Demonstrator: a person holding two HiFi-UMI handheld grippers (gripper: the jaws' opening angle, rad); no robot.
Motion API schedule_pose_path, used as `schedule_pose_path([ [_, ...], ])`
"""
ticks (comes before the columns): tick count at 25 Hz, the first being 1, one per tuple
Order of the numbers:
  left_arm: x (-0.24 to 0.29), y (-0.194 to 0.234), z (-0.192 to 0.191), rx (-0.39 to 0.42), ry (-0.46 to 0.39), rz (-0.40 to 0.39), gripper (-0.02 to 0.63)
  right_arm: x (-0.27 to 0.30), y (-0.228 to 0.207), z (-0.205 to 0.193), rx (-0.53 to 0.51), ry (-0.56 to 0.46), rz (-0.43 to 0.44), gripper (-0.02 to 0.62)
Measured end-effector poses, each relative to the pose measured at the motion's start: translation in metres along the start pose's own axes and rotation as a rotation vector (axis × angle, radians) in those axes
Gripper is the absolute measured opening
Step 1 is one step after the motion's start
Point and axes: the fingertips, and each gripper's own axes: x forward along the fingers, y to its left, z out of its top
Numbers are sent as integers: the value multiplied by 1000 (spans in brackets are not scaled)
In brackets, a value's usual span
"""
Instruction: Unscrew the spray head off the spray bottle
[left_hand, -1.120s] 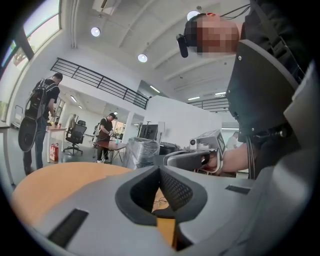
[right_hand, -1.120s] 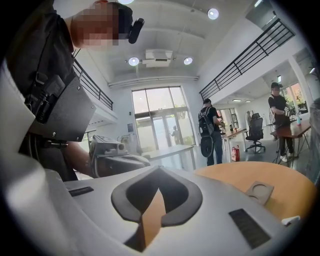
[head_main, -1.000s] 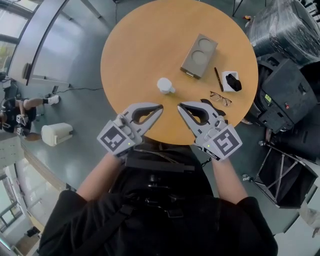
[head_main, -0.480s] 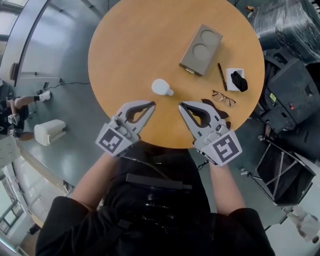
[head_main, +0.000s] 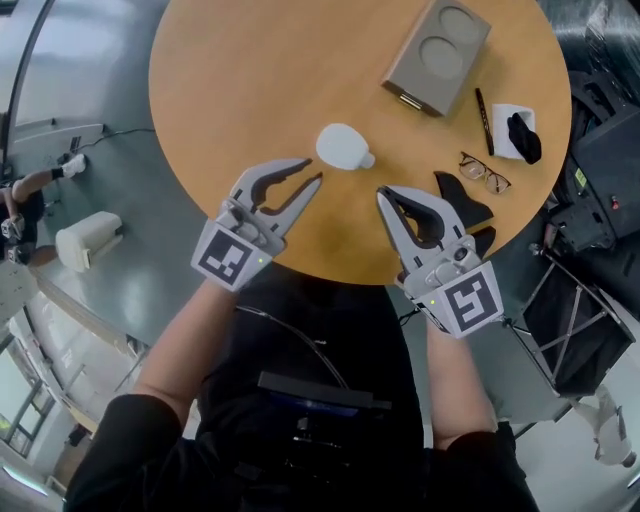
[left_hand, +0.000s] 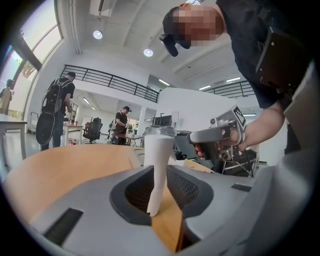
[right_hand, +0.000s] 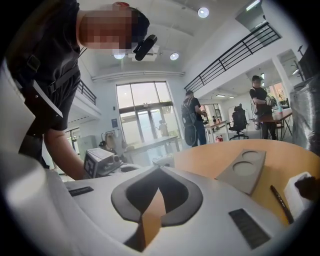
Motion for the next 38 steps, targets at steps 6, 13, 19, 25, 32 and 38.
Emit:
schedule_pose_path([
  [6, 18, 0, -50, 20, 11, -11, 150, 8, -10, -48, 35, -5, -30, 8],
  [13, 43, 6, -88, 38, 34, 17, 321, 3, -20, -93, 89, -2, -68, 8],
  [19, 67, 12, -93, 58, 5, 33, 362, 4, -20, -110, 111, -1, -71, 8],
  [25, 90, 11, -99, 71, 12, 18, 380, -2, -27, -119, 131, -4, -90, 8],
  [32, 109, 22, -101, 82, 8, 34, 380, -1, -32, -126, 142, 10, -86, 8],
  [38, 124, 21, -97, 78, 1, -9, 380, 3, -29, -127, 146, 19, -84, 8],
])
